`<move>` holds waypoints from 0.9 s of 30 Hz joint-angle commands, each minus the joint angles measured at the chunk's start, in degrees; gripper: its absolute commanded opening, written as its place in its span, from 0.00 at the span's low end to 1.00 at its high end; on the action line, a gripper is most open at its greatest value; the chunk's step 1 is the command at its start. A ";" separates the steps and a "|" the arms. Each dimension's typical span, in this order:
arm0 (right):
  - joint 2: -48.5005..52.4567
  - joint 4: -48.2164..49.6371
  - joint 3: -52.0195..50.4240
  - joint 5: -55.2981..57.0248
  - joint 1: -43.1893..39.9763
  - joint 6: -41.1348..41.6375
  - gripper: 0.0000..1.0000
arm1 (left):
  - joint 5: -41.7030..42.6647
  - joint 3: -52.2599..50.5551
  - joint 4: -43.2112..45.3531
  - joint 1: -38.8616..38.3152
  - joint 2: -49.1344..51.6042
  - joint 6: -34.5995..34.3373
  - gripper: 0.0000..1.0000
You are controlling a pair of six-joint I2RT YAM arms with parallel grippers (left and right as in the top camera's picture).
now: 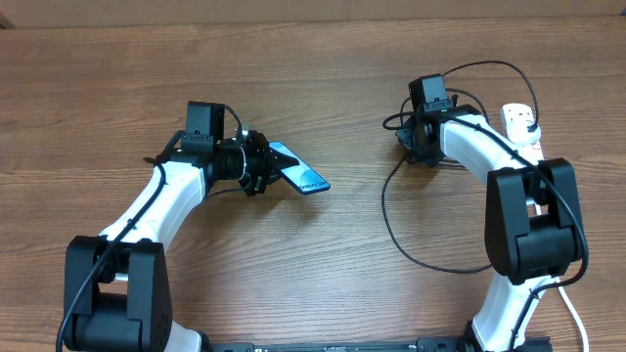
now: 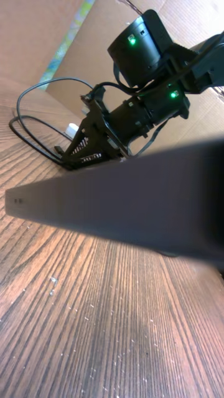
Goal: Plug charger to phone and switch on socket
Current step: 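Grasp the USB-C cable near its plug with the right gripper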
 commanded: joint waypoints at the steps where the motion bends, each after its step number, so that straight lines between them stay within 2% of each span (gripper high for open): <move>1: 3.54 0.33 0.07 -0.07 -0.28 -0.09 0.15 | 2.93 1.70 0.04 -0.22 -0.42 2.40 0.04; 5: 3.54 0.55 0.09 -0.02 -0.31 -0.17 0.04 | 2.99 1.70 0.00 -0.24 -0.42 2.47 0.04; 7: 3.43 0.48 0.42 -0.04 -0.31 -0.48 0.04 | 3.43 1.70 0.02 -0.24 -0.42 3.50 0.04; 12: 0.04 -1.99 2.29 -0.04 -0.31 -7.34 0.04 | 4.72 1.70 0.11 -0.24 -0.42 7.89 0.04; 17: -9.11 -5.44 3.43 -1.18 -0.04 -13.64 0.04 | 9.49 1.73 3.67 0.31 -0.39 12.59 0.04; 22: -21.31 -10.21 3.39 -15.58 0.04 -22.75 0.04 | 19.15 1.73 15.91 3.10 -0.39 12.20 0.04; 27: -29.81 -18.27 3.19 -31.34 0.50 -34.14 0.04 | 23.21 1.73 24.20 6.25 -0.39 9.81 0.04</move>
